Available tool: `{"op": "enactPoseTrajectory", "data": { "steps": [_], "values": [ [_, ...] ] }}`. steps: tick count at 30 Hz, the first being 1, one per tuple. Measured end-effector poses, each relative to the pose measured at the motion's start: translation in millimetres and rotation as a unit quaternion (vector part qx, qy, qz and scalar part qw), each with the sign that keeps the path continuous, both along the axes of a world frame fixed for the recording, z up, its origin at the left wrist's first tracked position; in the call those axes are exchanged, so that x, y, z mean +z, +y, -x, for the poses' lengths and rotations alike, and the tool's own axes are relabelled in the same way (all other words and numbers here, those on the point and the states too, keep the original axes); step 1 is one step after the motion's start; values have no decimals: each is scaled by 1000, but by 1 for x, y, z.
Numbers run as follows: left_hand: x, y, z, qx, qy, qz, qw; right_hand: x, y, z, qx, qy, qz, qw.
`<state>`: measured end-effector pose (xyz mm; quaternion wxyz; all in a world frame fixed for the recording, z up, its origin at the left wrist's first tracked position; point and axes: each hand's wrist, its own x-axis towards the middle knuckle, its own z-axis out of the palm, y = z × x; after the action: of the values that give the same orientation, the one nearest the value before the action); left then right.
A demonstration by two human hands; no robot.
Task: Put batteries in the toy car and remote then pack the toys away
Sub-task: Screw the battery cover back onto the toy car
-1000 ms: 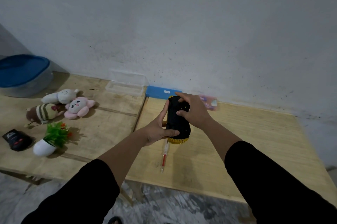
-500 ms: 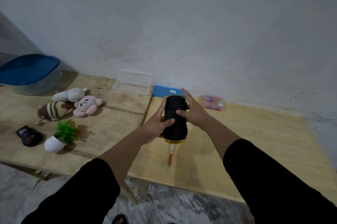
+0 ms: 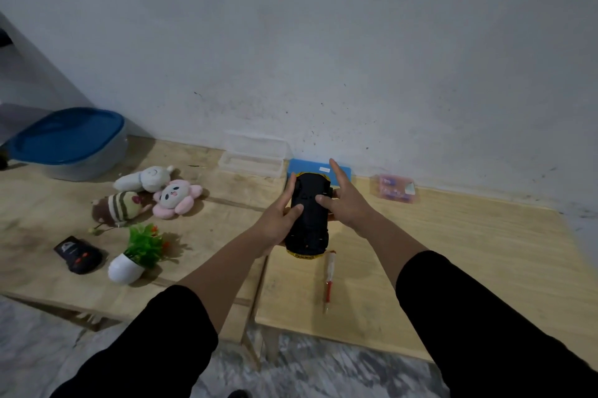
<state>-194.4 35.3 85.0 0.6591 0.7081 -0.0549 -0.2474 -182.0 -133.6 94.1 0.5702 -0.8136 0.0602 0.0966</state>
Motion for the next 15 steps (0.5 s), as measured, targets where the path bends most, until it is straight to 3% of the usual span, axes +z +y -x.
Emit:
{"op": "enactPoseTrajectory", "data": {
  "steps": [15],
  "values": [
    [9, 48, -45, -103, -42, -27, 993, 7, 48, -11, -85, -28, 34, 995]
  ]
}}
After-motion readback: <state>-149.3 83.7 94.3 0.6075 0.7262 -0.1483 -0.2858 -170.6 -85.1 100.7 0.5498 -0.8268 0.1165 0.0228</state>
